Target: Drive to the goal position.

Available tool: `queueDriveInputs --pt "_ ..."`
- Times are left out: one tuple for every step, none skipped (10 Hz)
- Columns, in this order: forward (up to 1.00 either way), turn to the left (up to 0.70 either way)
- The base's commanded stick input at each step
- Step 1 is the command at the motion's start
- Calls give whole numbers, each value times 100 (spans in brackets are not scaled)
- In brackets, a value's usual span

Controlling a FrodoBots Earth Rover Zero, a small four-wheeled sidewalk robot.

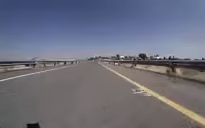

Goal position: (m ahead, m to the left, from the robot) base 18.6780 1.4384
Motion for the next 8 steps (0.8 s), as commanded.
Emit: queueDriveInputs --pt "100 0" --pt "100 0" --pt "100 0" --pt "100 0" --pt "100 0" --pt "100 0" --pt "100 0" --pt "100 0"
